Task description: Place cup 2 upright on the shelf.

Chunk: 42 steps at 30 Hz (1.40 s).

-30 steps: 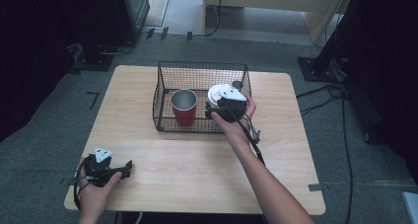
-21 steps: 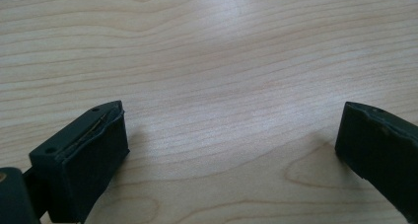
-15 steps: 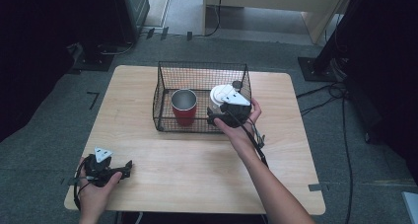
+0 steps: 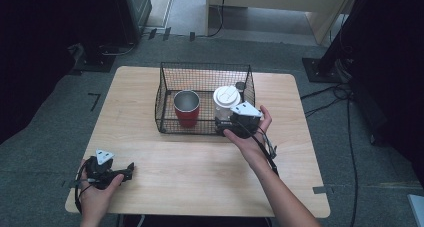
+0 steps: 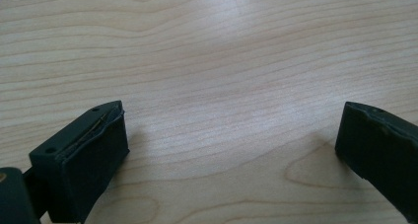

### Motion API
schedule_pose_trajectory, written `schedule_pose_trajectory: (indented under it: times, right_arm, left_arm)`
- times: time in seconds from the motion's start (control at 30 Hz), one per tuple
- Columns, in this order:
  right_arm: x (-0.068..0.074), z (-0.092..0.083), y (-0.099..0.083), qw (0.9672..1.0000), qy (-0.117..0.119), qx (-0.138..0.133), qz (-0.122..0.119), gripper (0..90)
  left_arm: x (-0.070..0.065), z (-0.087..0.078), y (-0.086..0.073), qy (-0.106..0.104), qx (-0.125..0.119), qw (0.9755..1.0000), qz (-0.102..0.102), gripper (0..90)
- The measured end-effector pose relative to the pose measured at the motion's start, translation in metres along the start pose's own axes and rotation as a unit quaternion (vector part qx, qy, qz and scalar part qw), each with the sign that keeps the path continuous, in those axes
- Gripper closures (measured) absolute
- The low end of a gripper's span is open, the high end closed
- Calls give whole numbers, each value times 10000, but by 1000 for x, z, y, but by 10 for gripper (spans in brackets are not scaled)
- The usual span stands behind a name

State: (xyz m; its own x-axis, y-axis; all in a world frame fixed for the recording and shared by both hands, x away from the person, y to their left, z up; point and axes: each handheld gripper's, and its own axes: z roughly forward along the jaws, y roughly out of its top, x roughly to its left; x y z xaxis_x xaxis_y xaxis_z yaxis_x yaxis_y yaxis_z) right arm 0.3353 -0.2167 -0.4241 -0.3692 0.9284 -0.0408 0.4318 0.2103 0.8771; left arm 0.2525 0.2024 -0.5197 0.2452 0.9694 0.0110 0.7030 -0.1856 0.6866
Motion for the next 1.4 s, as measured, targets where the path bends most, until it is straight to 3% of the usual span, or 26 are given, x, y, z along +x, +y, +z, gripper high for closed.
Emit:
schedule_pose_trajectory:
  times: [0.2, 0.63, 1.1, 1.4]
  right_arm:
    - [-7, -15, -11, 9999, 108, -99, -24, 0]
    - [-29, -36, -43, 9997, 101, -237, 14, 0]
    - [-56, -44, -76, 9996, -165, 5, 213, 0]
    - [-77, -47, -106, 9979, -406, 326, 385, 0]
  left_arm:
    - [0, 0, 0, 1, -2, 10000, -4, 0]
    - [0, 0, 0, 0, -1, 10000, -2, 0]
    - [0, 0, 0, 2, -2, 10000, -1, 0]
    - [0, 0, 0, 0, -3, 10000, -3, 0]
